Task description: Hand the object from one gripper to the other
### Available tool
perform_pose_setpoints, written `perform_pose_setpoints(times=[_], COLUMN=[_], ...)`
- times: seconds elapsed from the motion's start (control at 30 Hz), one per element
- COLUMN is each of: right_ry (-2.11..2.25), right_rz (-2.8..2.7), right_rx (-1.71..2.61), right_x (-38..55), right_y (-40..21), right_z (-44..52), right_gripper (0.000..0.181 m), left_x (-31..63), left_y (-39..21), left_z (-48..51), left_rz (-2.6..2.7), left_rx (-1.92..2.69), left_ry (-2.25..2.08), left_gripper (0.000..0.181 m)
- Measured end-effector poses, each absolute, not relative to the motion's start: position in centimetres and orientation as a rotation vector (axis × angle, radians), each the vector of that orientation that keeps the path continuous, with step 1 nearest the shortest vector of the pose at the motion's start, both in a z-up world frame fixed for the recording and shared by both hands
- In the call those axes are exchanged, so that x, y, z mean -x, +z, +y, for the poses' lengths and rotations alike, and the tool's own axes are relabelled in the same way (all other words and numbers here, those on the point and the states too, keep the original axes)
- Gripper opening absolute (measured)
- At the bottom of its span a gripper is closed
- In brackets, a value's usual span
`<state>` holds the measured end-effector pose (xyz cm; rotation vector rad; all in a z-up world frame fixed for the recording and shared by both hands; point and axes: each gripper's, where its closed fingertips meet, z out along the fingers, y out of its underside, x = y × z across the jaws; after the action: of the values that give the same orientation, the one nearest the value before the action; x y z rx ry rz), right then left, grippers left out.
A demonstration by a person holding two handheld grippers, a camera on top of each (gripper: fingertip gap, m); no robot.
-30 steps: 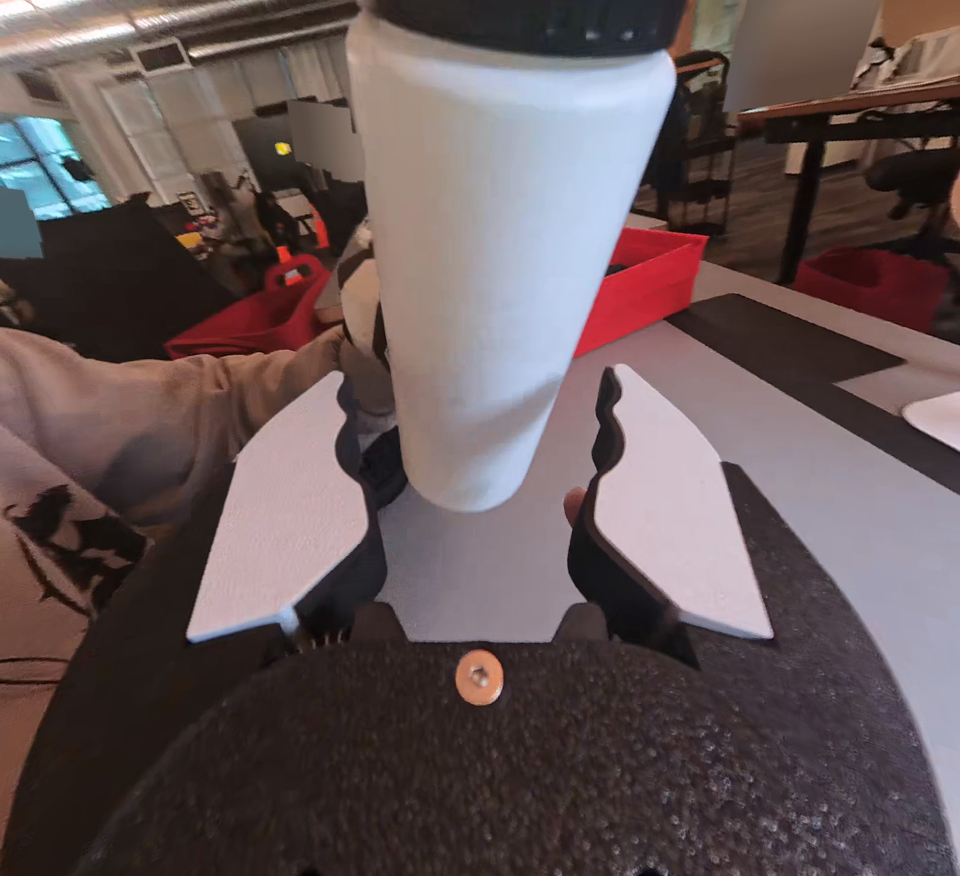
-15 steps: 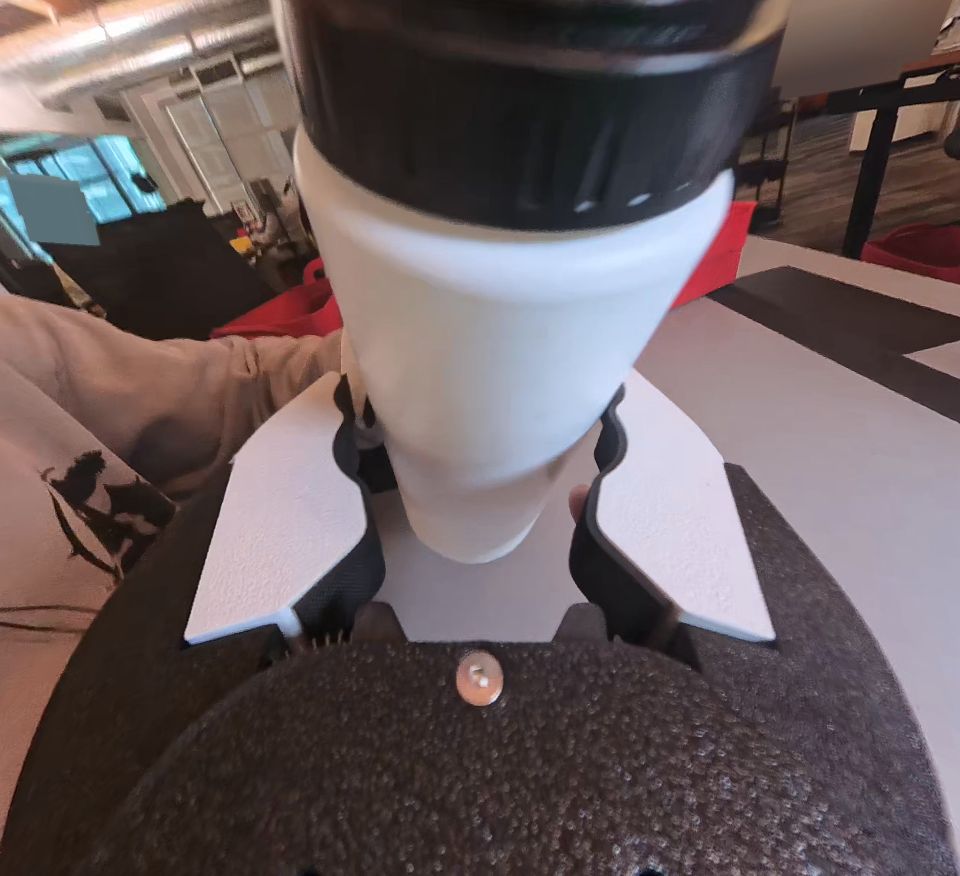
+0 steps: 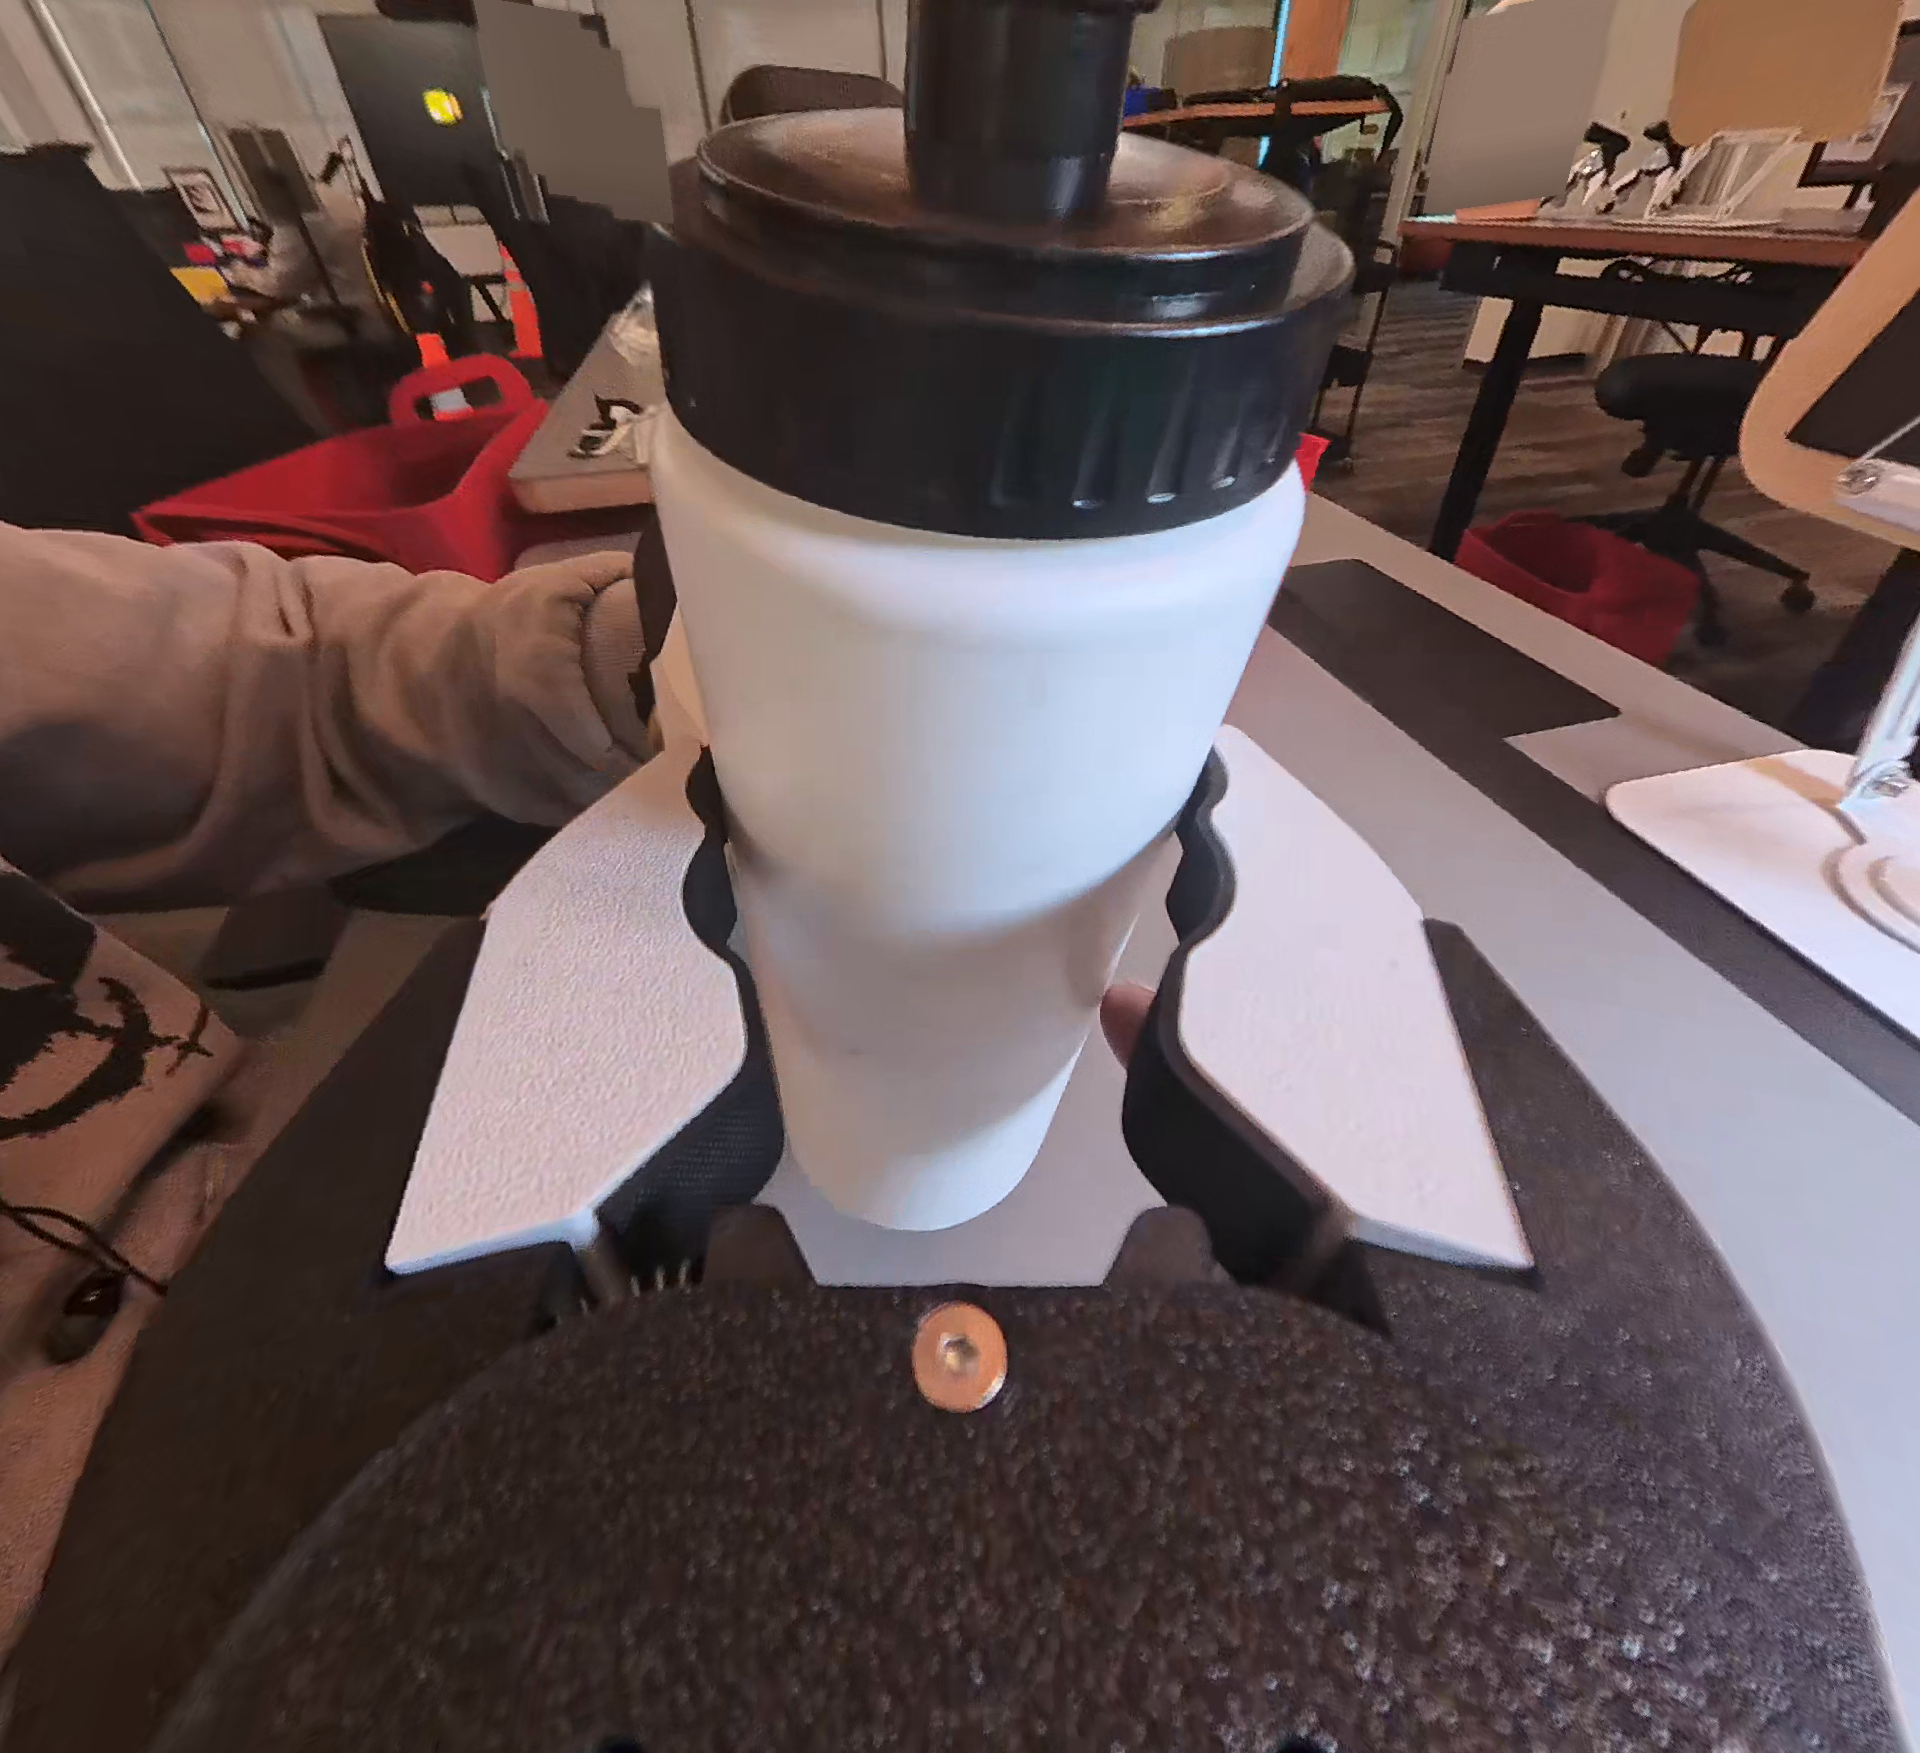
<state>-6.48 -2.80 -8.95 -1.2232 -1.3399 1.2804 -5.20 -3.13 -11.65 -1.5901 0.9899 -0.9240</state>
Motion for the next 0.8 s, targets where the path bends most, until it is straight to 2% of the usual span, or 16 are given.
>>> perform_pose_setpoints(times=[0.07, 0.27, 0.47, 0.63, 0.8], right_ry=[1.201, 0.579, 0.105, -0.155, -0.196], right_rz=[-1.335, -1.408, -1.423, -1.398, -1.351], right_rx=[1.234, 1.222, 1.112, 1.005, 0.962], right_x=[6.1, 5.3, 5.9, 6.0, 5.8], right_y=[-8.8, -10.5, -11.6, -11.3, -10.6], right_z=[-1.9, 1.8, 3.0, 3.3, 3.6], right_gripper=[0.084, 0.084, 0.084, 0.084, 0.084], left_x=[5.9, 7.6, 6.3, 5.5, 5.4], left_y=[-10.8, -6.5, -6.9, -8.7, -8.1], left_z=[-3.1, -2.6, -1.3, 0.4, 0.7], left_rz=[0.963, 0.873, 0.828, 0.823, 0.834], left_rx=[1.575, 1.523, 1.607, 1.656, 1.599], left_ry=[-0.937, -0.692, -0.401, -0.236, -0.270], left_gripper=[0.068, 0.078, 0.092, 0.091, 0.091])
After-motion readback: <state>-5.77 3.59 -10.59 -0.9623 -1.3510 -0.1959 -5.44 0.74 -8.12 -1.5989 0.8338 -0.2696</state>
